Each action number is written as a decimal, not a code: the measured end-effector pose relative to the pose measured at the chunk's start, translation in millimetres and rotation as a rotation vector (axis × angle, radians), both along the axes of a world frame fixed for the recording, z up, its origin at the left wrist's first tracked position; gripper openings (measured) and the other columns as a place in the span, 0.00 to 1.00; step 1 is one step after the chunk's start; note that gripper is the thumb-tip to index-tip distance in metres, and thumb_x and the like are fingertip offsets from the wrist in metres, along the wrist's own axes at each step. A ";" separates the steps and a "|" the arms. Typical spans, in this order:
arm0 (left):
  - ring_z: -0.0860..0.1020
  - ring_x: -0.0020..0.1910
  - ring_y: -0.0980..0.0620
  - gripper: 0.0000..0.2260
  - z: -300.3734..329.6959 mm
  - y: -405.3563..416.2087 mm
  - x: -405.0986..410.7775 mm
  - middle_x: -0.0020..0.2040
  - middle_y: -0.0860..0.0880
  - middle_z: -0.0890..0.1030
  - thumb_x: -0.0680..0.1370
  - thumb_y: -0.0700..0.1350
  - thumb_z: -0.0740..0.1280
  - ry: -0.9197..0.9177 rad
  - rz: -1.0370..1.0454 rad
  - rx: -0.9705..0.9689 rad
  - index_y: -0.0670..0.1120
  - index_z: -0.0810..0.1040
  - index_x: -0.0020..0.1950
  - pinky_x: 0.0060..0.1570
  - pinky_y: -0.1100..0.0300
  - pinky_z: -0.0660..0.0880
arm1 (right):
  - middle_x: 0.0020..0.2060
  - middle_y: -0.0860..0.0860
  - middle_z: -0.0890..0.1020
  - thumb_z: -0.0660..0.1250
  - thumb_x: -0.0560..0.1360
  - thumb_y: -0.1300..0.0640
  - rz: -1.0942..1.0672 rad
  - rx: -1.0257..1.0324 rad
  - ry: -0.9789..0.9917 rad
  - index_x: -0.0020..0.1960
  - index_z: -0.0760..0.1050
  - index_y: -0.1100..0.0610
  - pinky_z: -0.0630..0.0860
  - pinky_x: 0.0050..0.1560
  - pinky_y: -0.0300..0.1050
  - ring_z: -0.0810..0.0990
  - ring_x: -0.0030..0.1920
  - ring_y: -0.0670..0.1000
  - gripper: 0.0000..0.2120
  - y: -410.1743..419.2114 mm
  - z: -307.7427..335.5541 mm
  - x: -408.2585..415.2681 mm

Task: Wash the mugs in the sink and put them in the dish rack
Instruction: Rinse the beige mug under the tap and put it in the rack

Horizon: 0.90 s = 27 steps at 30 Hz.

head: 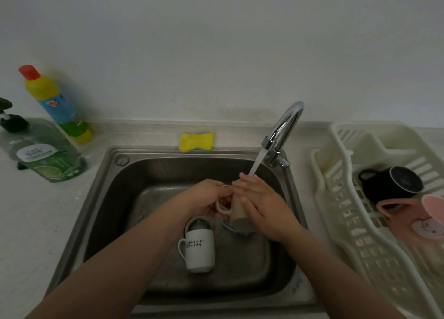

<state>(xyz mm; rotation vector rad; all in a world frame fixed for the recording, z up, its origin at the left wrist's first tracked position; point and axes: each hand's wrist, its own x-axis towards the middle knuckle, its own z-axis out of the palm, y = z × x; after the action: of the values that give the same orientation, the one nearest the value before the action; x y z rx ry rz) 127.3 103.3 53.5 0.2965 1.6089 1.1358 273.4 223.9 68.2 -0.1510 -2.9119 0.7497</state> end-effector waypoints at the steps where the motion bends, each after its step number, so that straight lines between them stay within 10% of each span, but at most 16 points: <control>1: 0.79 0.31 0.51 0.08 2.1 0.4 -1.5 0.38 0.46 0.80 0.82 0.48 0.64 0.004 0.014 0.002 0.44 0.77 0.48 0.28 0.61 0.77 | 0.71 0.49 0.71 0.49 0.81 0.47 0.038 0.025 0.001 0.72 0.70 0.55 0.49 0.77 0.46 0.57 0.75 0.43 0.25 -2.5 -1.7 0.7; 12: 0.80 0.32 0.53 0.09 -12.1 -9.9 -13.2 0.39 0.48 0.82 0.82 0.51 0.62 -0.106 0.122 0.064 0.47 0.77 0.50 0.29 0.62 0.76 | 0.78 0.40 0.45 0.45 0.79 0.38 -0.074 -0.275 -0.039 0.78 0.49 0.49 0.41 0.76 0.38 0.39 0.76 0.39 0.31 -23.8 -11.1 22.7; 17: 0.80 0.31 0.52 0.10 -16.5 -12.9 -9.3 0.39 0.47 0.81 0.82 0.50 0.62 -0.127 0.135 0.055 0.44 0.77 0.55 0.28 0.61 0.76 | 0.76 0.36 0.43 0.49 0.79 0.36 -0.376 -0.786 -0.119 0.78 0.43 0.41 0.46 0.74 0.40 0.44 0.76 0.37 0.31 -16.8 -2.7 7.0; 27: 0.80 0.32 0.50 0.11 -10.2 -5.0 -9.3 0.41 0.45 0.81 0.82 0.49 0.62 -0.083 0.097 0.071 0.43 0.78 0.55 0.34 0.56 0.78 | 0.77 0.39 0.42 0.46 0.81 0.41 -0.160 -0.260 -0.088 0.79 0.46 0.50 0.37 0.74 0.35 0.36 0.75 0.36 0.29 -15.4 9.2 1.4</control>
<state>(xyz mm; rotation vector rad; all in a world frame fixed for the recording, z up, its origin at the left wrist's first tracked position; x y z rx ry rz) 118.0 98.3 43.3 0.2171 1.5259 1.2651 274.8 208.5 77.4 -0.4471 -2.8260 1.1151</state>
